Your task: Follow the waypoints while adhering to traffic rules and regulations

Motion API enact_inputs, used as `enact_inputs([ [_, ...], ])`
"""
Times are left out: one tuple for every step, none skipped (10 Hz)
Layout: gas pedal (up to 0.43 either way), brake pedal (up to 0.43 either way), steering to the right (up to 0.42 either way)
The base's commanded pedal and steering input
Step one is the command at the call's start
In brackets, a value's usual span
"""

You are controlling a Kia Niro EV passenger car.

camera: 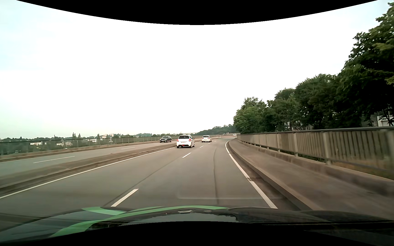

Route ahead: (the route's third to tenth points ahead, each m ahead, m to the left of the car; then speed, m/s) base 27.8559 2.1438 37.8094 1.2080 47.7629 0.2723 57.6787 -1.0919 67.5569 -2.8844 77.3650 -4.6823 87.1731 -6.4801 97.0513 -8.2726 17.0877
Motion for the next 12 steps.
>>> enact_inputs([
  [0.228,0.0,0.014],
  [0.22,0.0,0.014],
  [0.22,0.0,0.014],
  [0.22,0.0,0.012],
  [0.22,0.0,0.01],
  [0.22,0.0,0.01],
  [0.22,0.0,0.01],
  [0.22,0.0,0.01],
  [0.22,0.0,0.011],
  [0.22,0.0,0.01],
  [0.22,0.0,0.01],
  [0.22,0.0,0.01],
])
